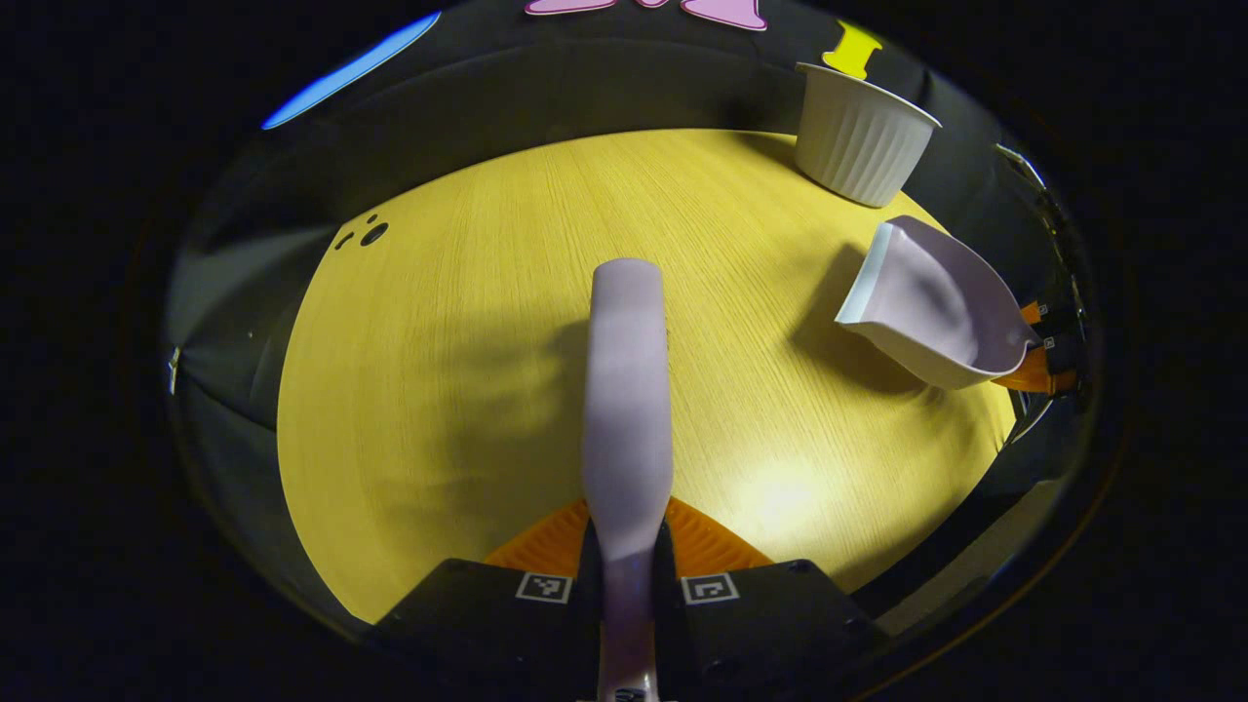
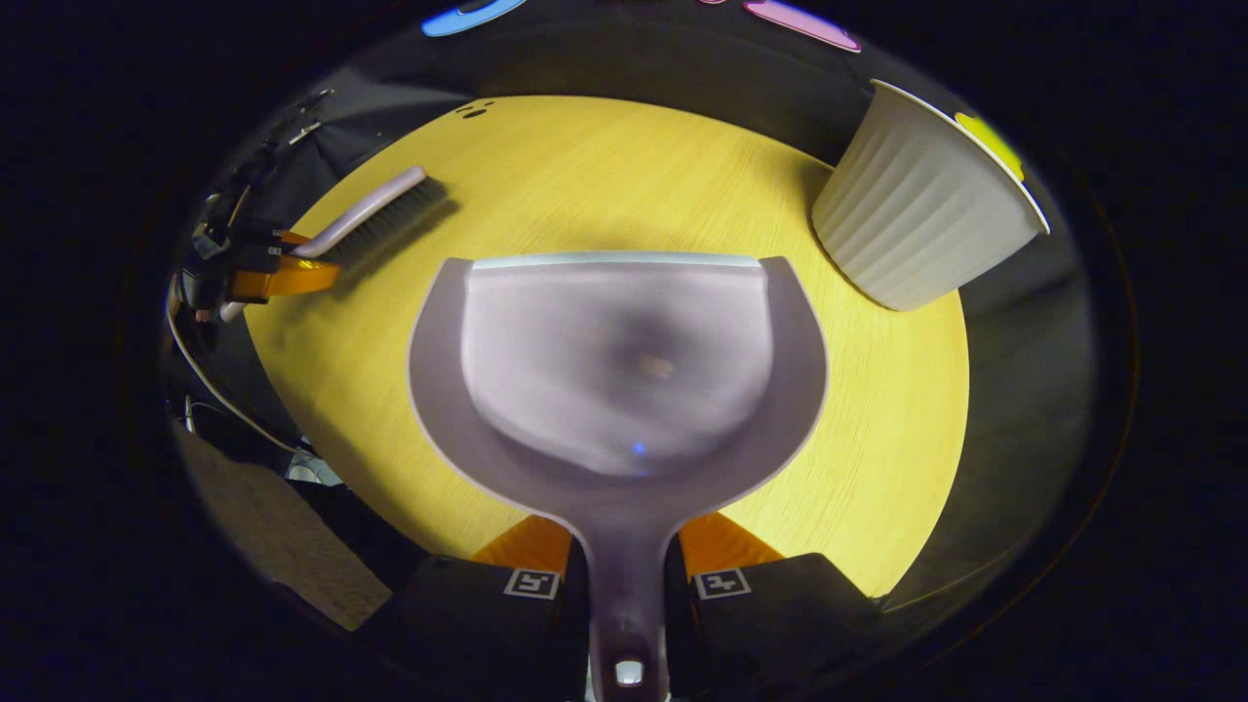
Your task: Pick up the small broom and dustpan from the desktop, sweep the trash into the dustpan with the broom, and then empty the trash into the garbage bin.
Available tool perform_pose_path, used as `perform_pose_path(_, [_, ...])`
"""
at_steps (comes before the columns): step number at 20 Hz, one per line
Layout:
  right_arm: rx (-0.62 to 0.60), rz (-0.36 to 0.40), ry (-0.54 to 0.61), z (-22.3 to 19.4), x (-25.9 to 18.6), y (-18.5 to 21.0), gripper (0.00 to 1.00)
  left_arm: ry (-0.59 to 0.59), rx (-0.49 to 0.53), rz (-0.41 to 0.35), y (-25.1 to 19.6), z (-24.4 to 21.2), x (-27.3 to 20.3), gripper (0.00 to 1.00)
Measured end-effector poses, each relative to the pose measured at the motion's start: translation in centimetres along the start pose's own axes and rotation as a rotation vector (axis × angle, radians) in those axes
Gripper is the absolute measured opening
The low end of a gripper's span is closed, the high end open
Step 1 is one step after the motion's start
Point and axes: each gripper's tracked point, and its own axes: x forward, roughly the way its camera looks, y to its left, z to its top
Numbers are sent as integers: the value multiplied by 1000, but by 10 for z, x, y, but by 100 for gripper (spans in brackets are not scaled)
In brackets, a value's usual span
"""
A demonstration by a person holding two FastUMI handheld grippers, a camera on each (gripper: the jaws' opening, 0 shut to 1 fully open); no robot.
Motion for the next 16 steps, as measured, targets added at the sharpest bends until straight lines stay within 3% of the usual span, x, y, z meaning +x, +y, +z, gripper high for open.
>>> perform_pose_path(1, [6,-2,2,-1,3,-1,38,-1,9,7,1,0,1,26])
perform_pose_path(13, [3,29,40,-14,20,-4,38,54,62,60,8,-6,1,29])
perform_pose_path(16, [6,39,46,-15,15,-1,45,47,76,74,6,-4,-4,31])
